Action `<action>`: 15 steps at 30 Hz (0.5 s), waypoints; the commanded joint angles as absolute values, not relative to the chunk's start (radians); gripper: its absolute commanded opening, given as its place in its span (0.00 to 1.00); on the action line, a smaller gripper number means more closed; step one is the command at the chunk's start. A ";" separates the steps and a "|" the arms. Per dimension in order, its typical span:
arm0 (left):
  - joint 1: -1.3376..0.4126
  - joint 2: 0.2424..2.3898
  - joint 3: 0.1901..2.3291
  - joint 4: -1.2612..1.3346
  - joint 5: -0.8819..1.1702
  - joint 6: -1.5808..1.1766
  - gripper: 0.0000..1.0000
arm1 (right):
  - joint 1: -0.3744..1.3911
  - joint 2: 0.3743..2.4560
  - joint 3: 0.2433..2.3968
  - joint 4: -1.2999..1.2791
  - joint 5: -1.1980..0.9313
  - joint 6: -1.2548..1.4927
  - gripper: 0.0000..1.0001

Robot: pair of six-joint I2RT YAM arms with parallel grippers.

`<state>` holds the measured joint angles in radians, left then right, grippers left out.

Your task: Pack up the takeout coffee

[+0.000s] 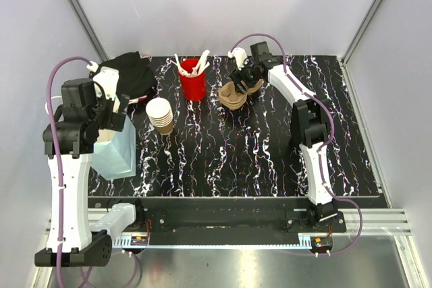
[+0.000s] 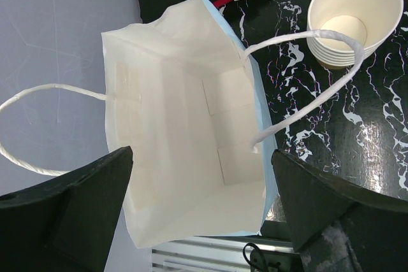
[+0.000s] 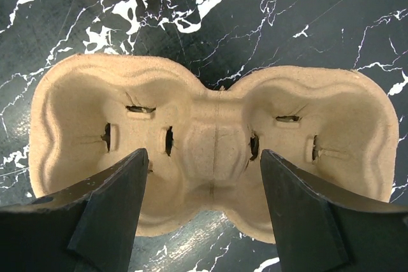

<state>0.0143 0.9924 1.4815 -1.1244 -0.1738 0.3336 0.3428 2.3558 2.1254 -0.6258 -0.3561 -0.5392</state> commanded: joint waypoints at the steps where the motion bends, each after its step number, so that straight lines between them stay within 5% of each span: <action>1: 0.017 0.999 1.476 -1.092 -0.149 0.334 0.99 | 0.351 2.364 2.125 -0.615 -0.341 -0.564 0.75; 15: 0.015 0.994 1.460 -1.089 -0.147 0.328 0.99 | 0.353 2.372 2.158 -0.614 -0.350 -0.548 0.53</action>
